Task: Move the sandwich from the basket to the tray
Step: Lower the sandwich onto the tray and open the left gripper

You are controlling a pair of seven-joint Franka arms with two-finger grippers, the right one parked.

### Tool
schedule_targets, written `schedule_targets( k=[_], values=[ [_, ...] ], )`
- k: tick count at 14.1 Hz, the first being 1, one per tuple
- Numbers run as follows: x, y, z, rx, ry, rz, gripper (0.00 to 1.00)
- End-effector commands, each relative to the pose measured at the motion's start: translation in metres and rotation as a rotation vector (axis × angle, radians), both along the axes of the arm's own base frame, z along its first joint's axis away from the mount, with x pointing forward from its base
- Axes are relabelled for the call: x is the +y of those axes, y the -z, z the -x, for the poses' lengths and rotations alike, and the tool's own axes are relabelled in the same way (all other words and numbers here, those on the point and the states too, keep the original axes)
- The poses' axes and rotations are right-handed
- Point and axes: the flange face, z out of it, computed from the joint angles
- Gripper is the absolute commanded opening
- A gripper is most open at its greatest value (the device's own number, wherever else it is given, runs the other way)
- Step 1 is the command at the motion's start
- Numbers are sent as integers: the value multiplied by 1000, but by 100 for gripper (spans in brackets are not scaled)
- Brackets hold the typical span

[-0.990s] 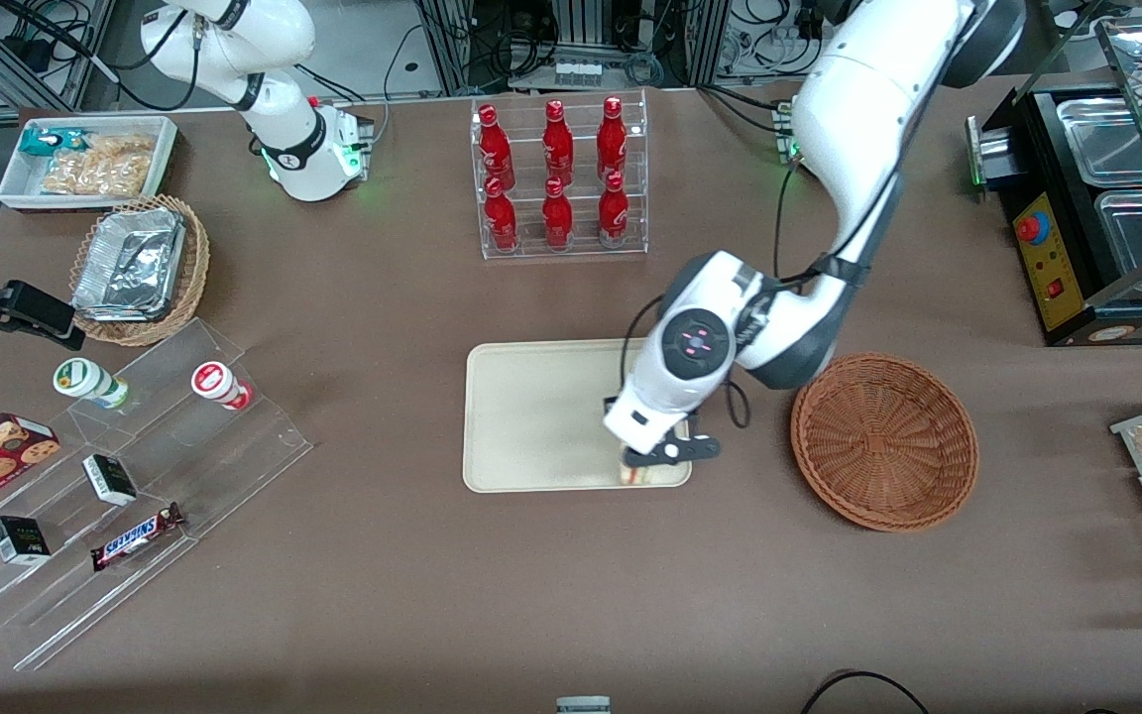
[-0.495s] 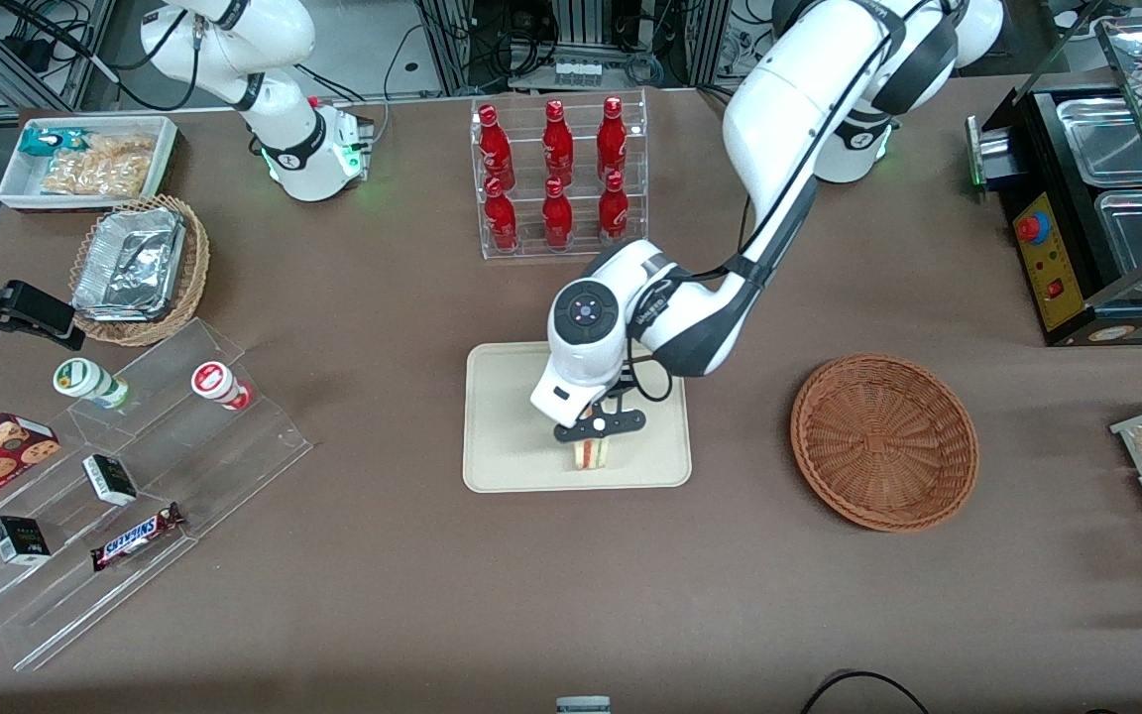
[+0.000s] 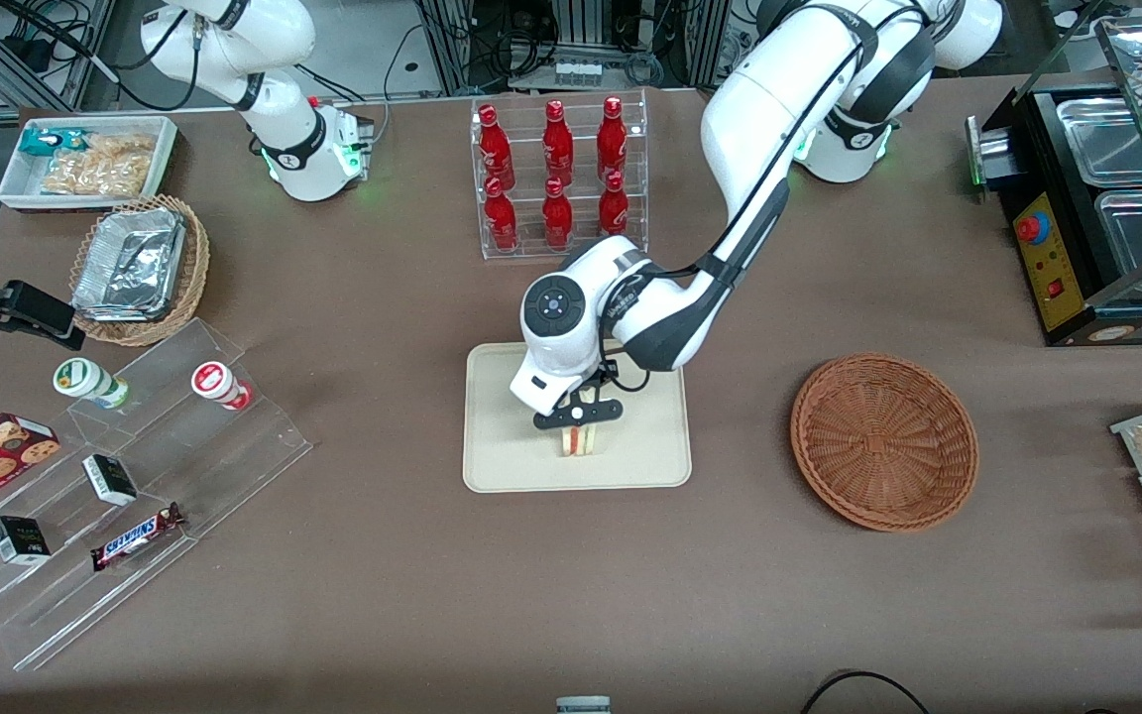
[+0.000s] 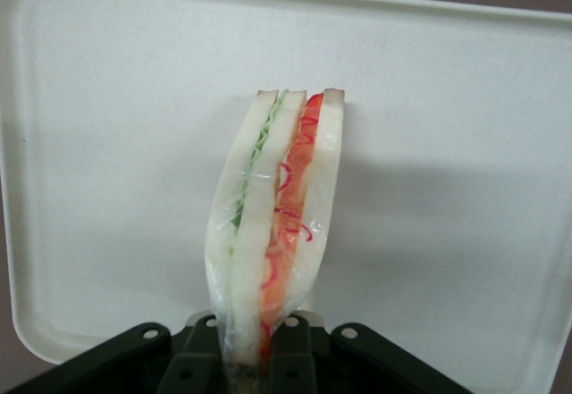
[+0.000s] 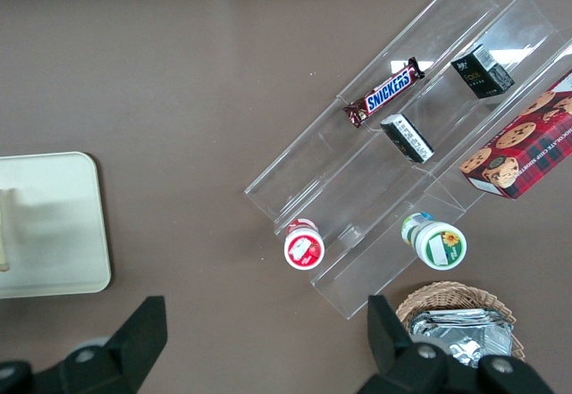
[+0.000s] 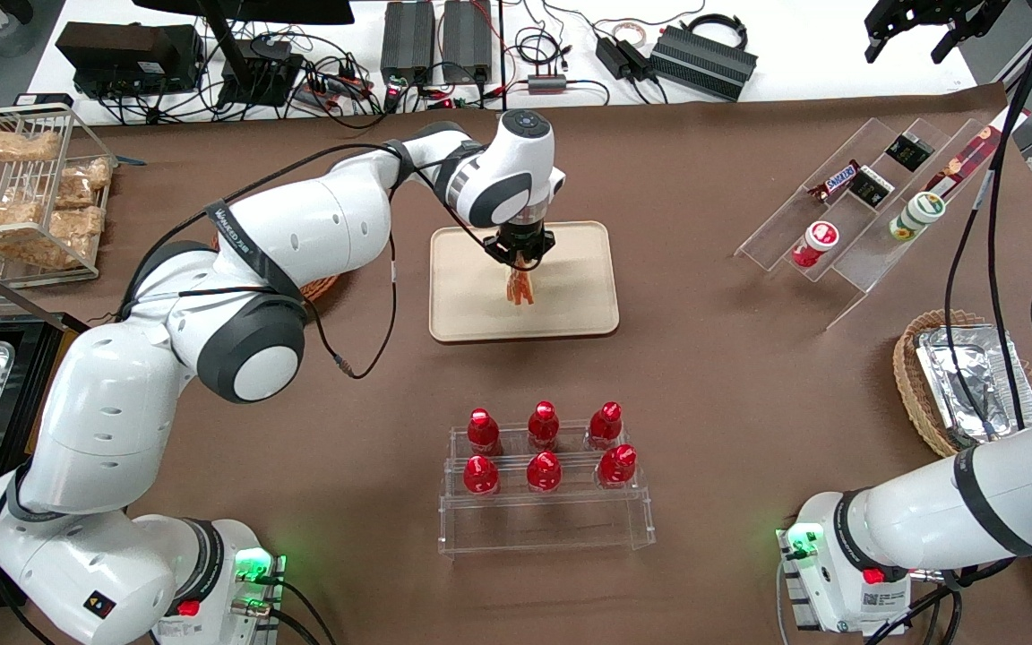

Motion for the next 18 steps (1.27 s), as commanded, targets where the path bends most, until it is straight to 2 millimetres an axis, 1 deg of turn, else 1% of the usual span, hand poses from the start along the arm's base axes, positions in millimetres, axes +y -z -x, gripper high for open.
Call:
schedule_targets(
  k=[1,2,3,4,5,6,7,9,11,13,14,15,16,17,18],
  values=[
    [-6,7,2,-11,0,-30,8],
    [-6,11,2,-7,-2,-32,11],
    [-10,14,7,-6,7,-33,14],
    [-12,17,9,-7,14,-36,23],
    [-11,17,8,-9,17,-38,46],
    [-11,15,7,-12,20,-34,83],
    [-9,9,4,-18,9,-30,100],
    [-9,-5,0,-37,1,-19,100],
    [1,-36,-12,-79,-15,-15,100],
    [10,-84,-16,-98,-47,2,100],
    [37,-112,-33,-101,-92,-1,100],
    [55,-133,-40,-90,-119,-15,100],
    [68,-153,-40,-69,-138,-22,100],
    [78,-164,-42,-61,-152,-29,100],
    [97,-163,-48,-46,-175,-45,100]
  ],
)
